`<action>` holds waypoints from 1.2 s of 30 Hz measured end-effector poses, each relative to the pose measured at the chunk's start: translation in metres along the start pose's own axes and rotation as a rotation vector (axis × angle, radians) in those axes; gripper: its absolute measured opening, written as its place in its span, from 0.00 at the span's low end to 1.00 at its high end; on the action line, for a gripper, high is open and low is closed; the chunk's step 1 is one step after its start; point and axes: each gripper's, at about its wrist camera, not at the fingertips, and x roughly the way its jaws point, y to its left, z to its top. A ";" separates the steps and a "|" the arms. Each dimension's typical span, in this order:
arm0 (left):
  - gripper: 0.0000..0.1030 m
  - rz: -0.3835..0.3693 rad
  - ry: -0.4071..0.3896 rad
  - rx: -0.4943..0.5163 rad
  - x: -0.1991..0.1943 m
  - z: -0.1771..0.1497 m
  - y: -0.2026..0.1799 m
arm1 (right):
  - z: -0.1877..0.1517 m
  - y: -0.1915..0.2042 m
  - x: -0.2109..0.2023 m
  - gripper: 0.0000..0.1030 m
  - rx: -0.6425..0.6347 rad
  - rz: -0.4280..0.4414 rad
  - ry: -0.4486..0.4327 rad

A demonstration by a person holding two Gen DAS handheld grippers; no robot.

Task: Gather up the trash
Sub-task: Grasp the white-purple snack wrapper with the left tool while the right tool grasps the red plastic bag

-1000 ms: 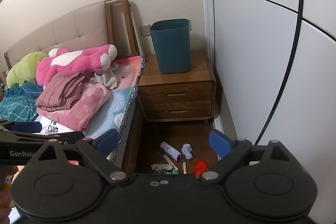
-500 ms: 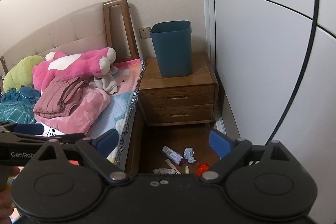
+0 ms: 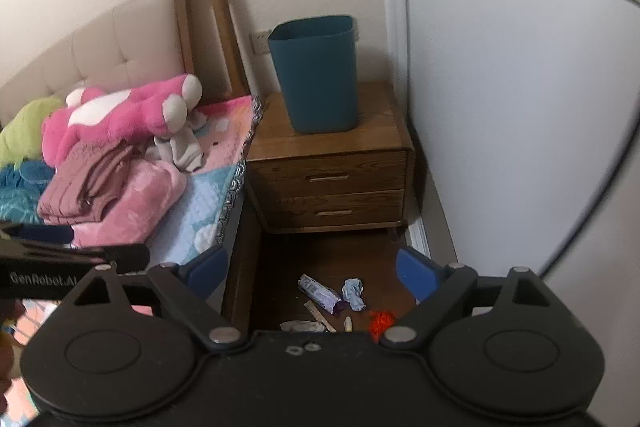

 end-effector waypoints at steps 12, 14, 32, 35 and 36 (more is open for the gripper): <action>1.00 0.056 0.152 -0.069 0.150 0.037 -0.008 | 0.007 -0.078 0.156 0.81 -0.082 0.058 0.192; 1.00 0.048 0.178 -0.058 0.182 0.034 -0.005 | -0.006 -0.081 0.181 0.81 -0.092 0.054 0.236; 0.80 0.104 0.440 -0.022 0.582 -0.076 0.005 | -0.173 -0.134 0.474 0.72 -0.068 -0.015 0.477; 0.80 0.131 0.474 -0.064 0.640 -0.093 0.013 | -0.200 -0.149 0.521 0.70 -0.087 -0.044 0.513; 0.80 0.138 0.485 -0.074 0.659 -0.097 0.016 | -0.211 -0.156 0.538 0.69 -0.086 -0.055 0.538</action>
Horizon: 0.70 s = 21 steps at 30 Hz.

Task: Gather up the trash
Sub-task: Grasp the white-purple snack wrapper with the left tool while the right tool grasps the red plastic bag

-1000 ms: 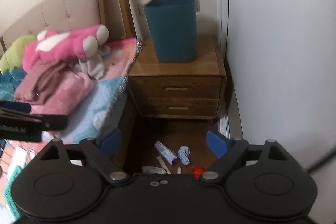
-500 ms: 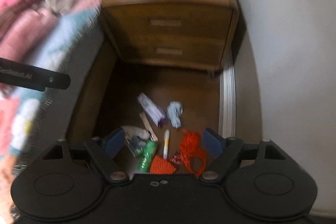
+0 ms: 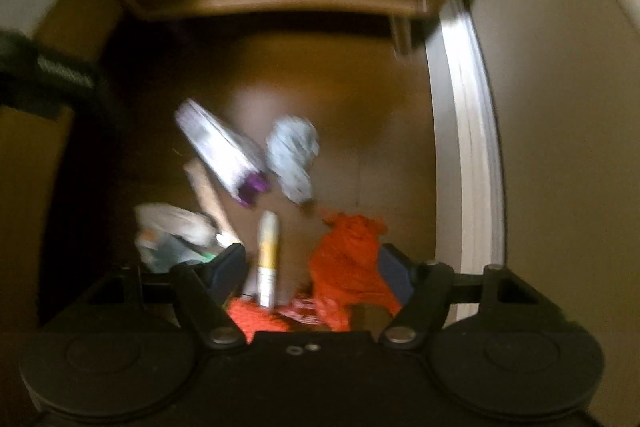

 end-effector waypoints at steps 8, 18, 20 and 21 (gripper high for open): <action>0.81 -0.016 0.126 -0.137 0.124 0.036 0.005 | -0.010 -0.021 0.110 0.68 0.011 -0.014 0.110; 0.81 -0.042 0.240 -0.279 0.206 0.056 0.001 | -0.018 -0.036 0.178 0.79 0.010 -0.007 0.103; 0.83 -0.053 0.243 -0.300 0.213 0.055 0.002 | -0.019 -0.040 0.187 0.78 0.019 -0.019 0.105; 0.83 -0.059 0.250 -0.301 0.216 0.055 -0.001 | -0.019 -0.042 0.192 0.78 0.027 -0.017 0.110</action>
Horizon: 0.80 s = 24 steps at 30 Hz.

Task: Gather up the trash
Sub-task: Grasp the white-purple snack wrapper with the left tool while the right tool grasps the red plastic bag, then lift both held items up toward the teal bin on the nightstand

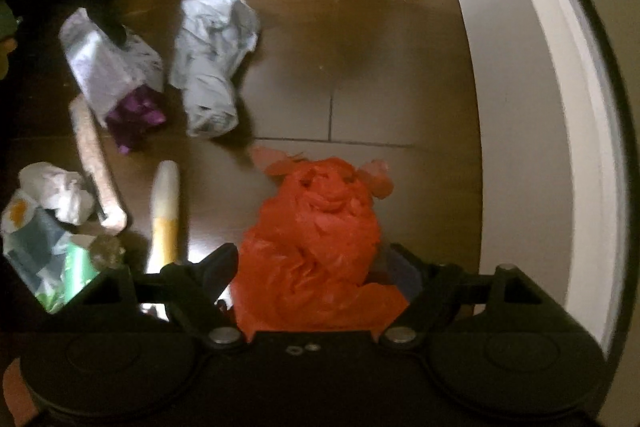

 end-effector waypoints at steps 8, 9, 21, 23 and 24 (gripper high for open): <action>0.72 -0.022 0.008 0.004 0.013 -0.006 -0.003 | -0.003 0.001 0.020 0.58 0.006 -0.012 -0.002; 0.66 -0.021 0.006 0.008 0.012 -0.007 -0.003 | -0.003 0.000 0.018 0.55 0.008 -0.014 -0.008; 0.57 0.000 -0.035 0.111 -0.074 -0.023 -0.017 | -0.003 -0.006 -0.050 0.35 0.056 0.004 -0.063; 0.57 -0.009 -0.034 0.132 -0.100 -0.022 -0.016 | 0.000 -0.006 -0.082 0.35 0.058 0.004 -0.077; 0.57 -0.018 -0.031 0.137 -0.118 -0.027 -0.016 | 0.002 -0.005 -0.098 0.35 0.060 0.002 -0.084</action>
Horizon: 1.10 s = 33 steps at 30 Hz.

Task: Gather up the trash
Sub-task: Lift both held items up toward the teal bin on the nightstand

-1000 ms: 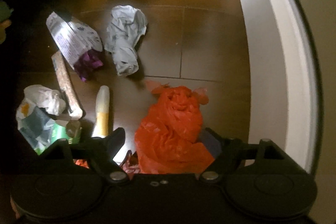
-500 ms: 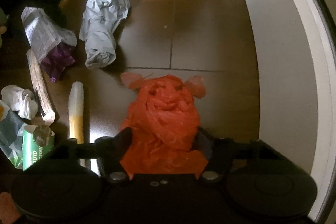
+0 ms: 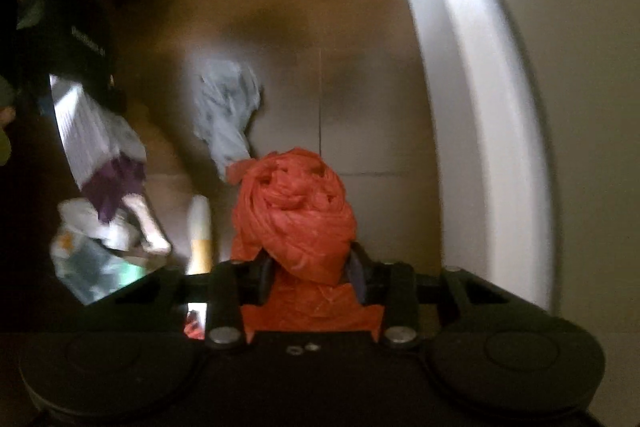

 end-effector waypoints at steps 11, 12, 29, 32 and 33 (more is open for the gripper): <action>0.57 -0.053 -0.088 0.090 -0.219 -0.023 0.003 | 0.049 0.013 -0.207 0.35 0.011 0.045 -0.100; 0.57 -0.058 -0.102 0.097 -0.234 -0.028 0.002 | 0.053 0.015 -0.226 0.35 0.012 0.047 -0.110; 0.57 -0.042 -0.259 0.203 -0.499 -0.047 -0.027 | 0.130 0.061 -0.486 0.35 -0.038 0.101 -0.238; 0.57 -0.026 -0.283 0.190 -0.533 -0.046 -0.024 | 0.142 0.068 -0.520 0.35 -0.044 0.101 -0.261; 0.57 -0.029 -0.288 0.182 -0.544 -0.045 -0.022 | 0.147 0.070 -0.529 0.35 -0.046 0.106 -0.272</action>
